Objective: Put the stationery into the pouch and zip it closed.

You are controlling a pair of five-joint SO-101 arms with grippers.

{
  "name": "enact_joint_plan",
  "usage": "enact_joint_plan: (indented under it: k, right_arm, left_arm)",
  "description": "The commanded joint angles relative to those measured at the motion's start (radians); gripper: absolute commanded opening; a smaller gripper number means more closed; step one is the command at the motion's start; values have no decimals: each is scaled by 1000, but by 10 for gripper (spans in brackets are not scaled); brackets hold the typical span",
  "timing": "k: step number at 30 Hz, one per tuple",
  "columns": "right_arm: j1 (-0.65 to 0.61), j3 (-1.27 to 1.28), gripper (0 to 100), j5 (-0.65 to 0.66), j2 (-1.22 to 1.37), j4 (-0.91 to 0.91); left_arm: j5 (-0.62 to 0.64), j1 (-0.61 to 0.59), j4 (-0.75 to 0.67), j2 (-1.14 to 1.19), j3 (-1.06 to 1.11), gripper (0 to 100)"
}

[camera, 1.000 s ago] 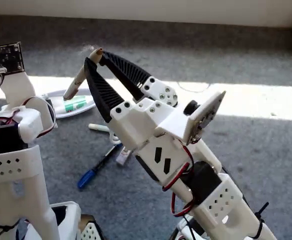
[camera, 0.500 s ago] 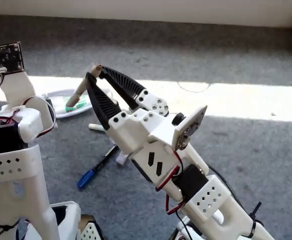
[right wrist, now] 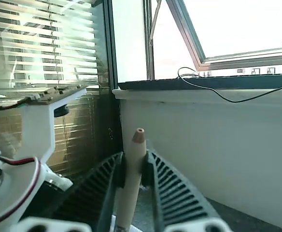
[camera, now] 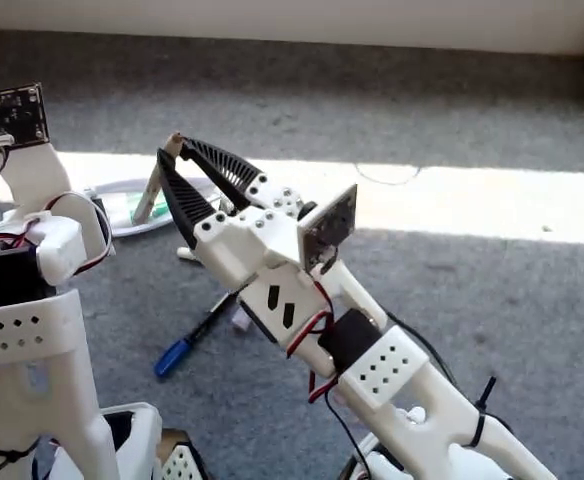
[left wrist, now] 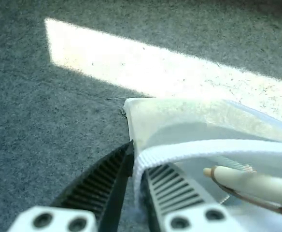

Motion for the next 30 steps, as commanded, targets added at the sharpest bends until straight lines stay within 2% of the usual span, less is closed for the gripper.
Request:
enact_joint_plan:
  k: [1, 8, 12, 15, 19, 30]
  right_arm:
    - [-10, -10, 5, 11, 25, -53]
    - [-99, -12, 5, 9, 36, -53]
    - [-104, -12, 12, 9, 45, -51]
    - [-107, -12, 64, 9, 39, -21]
    - [-108, -21, 155, 6, 36, 128]
    - [-145, -24, 156, 11, 1, 177]
  left_arm:
    - [3, 28, -8, 1, -1, 6]
    - [3, 28, -8, 1, -1, 6]
    - [3, 27, -8, 1, 1, 6]
    - [3, 27, -8, 1, 1, 6]
    - [3, 27, -6, 1, 1, 6]
    - [3, 25, -3, 1, 2, 6]
